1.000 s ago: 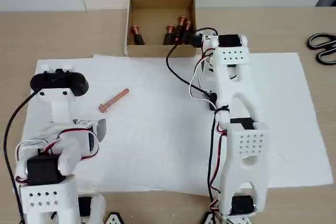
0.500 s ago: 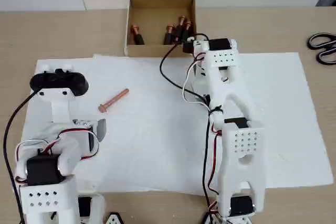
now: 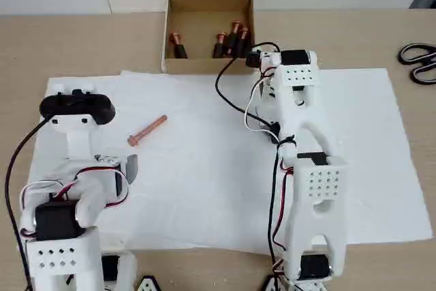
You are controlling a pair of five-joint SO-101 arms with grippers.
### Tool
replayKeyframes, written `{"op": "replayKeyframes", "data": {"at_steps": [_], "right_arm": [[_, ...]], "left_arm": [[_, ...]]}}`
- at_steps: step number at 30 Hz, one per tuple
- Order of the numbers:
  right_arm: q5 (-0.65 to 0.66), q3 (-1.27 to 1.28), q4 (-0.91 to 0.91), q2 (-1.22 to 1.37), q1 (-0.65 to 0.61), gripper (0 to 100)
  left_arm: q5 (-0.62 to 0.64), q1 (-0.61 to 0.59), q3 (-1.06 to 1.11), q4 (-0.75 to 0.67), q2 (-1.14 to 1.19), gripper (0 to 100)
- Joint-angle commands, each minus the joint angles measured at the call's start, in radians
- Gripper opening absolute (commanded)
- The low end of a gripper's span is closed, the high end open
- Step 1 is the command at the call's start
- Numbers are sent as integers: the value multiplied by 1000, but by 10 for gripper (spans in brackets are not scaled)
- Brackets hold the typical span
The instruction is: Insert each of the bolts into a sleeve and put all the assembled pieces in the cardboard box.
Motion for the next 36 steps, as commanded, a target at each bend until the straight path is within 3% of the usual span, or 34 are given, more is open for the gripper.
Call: {"op": "replayKeyframes", "data": {"at_steps": [1,6,14,19,24,30,36], "right_arm": [[25,-55,53,-84,28,4],[25,-52,59,-266,47,4],[25,84,59,-435,54,4],[25,152,58,-460,82,4],[23,157,61,-463,105,4],[18,157,61,-463,97,4],[18,157,61,-463,97,4]], "left_arm": [[-3,0,-53,-6,-2,224],[-3,-3,-202,58,152,224],[-29,0,-656,178,706,222],[-336,0,-837,184,1065,221],[-482,2,-966,176,1326,221],[-505,17,-1132,170,1496,171],[-509,89,-1139,126,1577,156]]}}
